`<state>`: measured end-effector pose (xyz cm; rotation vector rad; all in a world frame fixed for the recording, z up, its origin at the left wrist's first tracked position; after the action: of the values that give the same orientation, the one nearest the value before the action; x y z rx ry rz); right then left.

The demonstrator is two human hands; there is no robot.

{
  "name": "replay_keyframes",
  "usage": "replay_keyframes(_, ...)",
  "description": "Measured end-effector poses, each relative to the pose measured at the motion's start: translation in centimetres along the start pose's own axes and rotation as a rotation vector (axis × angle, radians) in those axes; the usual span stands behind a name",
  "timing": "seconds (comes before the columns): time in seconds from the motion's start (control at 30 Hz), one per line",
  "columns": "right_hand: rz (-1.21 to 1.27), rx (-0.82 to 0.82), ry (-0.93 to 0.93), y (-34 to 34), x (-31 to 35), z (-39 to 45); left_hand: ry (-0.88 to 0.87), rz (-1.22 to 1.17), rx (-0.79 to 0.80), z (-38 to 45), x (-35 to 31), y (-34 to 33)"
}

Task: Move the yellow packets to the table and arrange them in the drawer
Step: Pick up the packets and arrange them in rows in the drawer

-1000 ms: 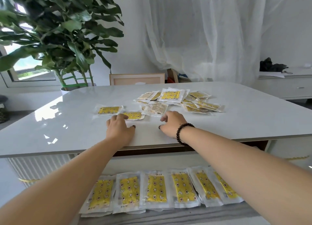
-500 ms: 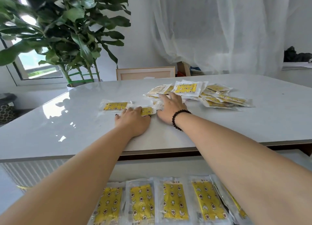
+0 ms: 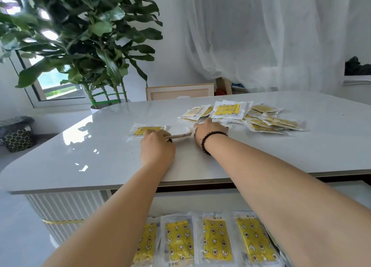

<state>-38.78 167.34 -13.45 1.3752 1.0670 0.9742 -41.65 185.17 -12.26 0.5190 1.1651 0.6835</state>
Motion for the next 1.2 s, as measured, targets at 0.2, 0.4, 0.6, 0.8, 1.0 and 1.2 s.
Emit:
replay_keyframes(0.2,-0.145,-0.202,0.160,1.3,1.7,-2.2,0.252,-0.350,-0.156,-0.9,3.0,2.5)
replay_keyframes(0.4,0.067,-0.342,0.242,2.1,-1.1,-6.3,0.355,-0.498,0.012,-2.3,3.0,1.4)
replay_keyframes(0.6,0.710,-0.517,0.132,5.1,-7.7,-11.0,0.434,-0.597,0.122,-5.8,2.3,1.7)
replay_keyframes(0.8,1.083,-0.525,-0.037,6.1,-12.1,-15.5,0.355,-0.682,0.278,-8.6,-2.2,2.8)
replay_keyframes(1.0,1.214,-0.493,-0.024,7.7,-13.2,-20.8,0.309,-0.715,0.243,-12.3,-5.5,6.6)
replay_keyframes(1.2,1.351,-0.395,-0.043,6.2,-13.5,-25.5,0.304,-0.838,0.185,-16.5,-5.6,9.8)
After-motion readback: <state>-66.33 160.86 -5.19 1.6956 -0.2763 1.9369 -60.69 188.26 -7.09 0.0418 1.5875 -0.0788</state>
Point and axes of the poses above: each hand's wrist, its own z-axis towards the middle knuckle, its own y-axis out of the back of the hand, x = y × z, the point moved 10 cm from there along z, towards the middle knuckle, and after that the axes turned 8 degrees about x, right-handed, at the moved point
